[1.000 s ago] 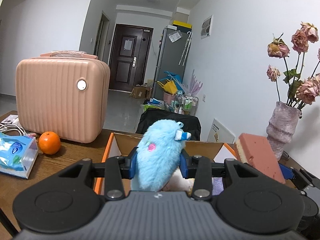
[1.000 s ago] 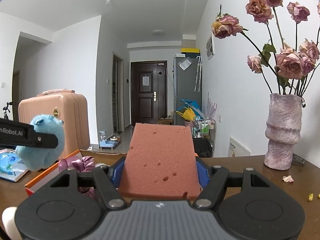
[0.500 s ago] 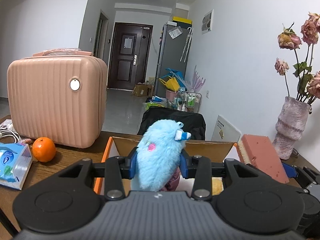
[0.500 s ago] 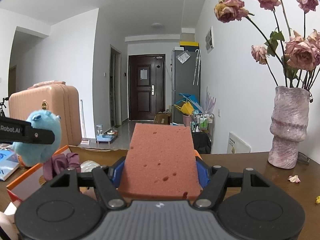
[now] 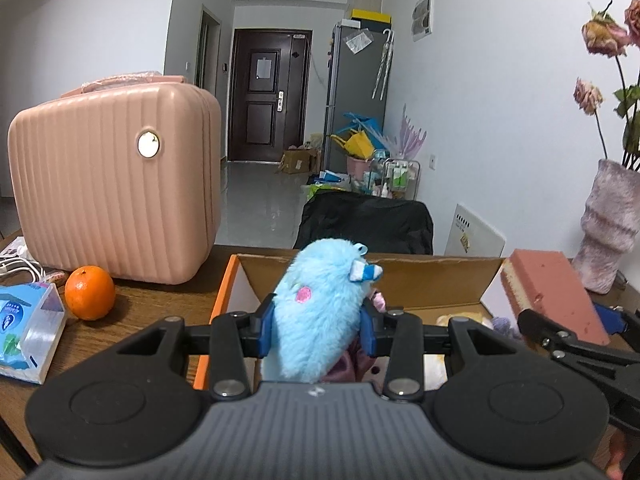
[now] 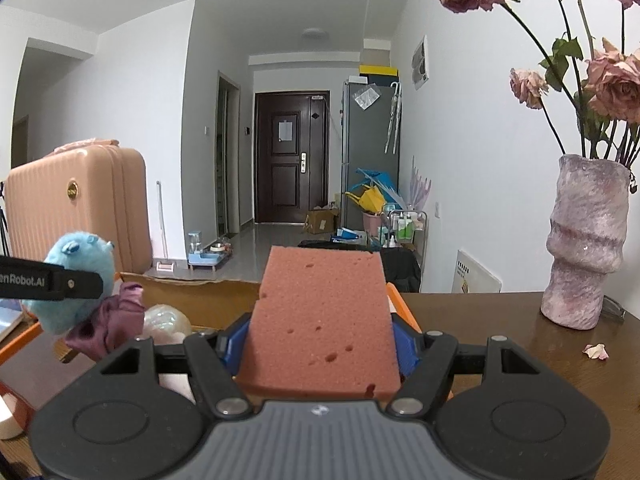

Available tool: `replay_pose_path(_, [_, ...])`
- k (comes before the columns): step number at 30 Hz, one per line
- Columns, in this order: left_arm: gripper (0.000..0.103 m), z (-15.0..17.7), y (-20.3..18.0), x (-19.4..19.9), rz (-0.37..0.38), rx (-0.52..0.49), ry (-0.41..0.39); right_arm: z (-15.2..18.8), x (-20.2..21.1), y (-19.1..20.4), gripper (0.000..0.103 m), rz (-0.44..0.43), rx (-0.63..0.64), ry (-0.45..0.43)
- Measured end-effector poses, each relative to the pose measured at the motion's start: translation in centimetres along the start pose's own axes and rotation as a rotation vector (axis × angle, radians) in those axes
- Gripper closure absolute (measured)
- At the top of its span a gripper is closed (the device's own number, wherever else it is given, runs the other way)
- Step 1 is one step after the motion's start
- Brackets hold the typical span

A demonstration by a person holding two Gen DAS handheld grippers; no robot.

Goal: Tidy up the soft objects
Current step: 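Lower the blue plush and pink sponge into the box and open both grippers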

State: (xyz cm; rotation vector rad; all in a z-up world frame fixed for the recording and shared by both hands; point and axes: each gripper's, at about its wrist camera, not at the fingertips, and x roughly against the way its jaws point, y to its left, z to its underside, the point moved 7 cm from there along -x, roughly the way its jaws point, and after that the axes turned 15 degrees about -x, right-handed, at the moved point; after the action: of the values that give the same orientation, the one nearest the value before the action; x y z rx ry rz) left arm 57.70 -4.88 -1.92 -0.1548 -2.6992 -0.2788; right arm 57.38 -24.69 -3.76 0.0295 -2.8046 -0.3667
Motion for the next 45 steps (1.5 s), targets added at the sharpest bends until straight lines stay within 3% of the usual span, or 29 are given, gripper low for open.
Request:
replay_pose_path(15, [0.06,1.0,-0.6,-0.5,-0.006,-0.027,0.025,1.2,-0.4,-0.1,0.034,0.017,0.024,0.029])
replay_pose_path(17, [0.054,0.9,-0.7,-0.4,0.0,-0.024,0.022,1.2,-0.5,-0.2,0.034,0.018,0.023,0.034])
replay_pose_path(19, [0.037,0.8,-0.6,-0.4,-0.003,-0.026,0.023,1.2,-0.6,-0.3,0.033,0.017,0.02,0.038])
replay_pose_path(22, [0.022,0.8,-0.5,-0.2,-0.005,-0.016,0.016,1.4,-0.8,-0.6,0.032,0.023,0.011,0.048])
replay_pose_path(25, [0.009,0.7,-0.3,0.1,-0.024,-0.015,0.005,1.4,-0.8,-0.8,0.018,0.029,-0.001,0.048])
replay_pose_path(28, [0.0,0.7,-0.1,0.3,-0.051,-0.012,0.003,1.4,-0.6,-0.9,0.014,0.031,-0.006,0.042])
replay_pose_path(32, [0.0,0.6,0.1,0.5,-0.06,-0.002,-0.003,1.4,-0.6,-1.2,0.001,0.042,-0.02,0.033])
replay_pose_path(45, [0.0,0.9,0.4,0.4,-0.069,0.019,0.015,1.3,-0.3,-1.3,0.0,0.042,-0.039,0.019])
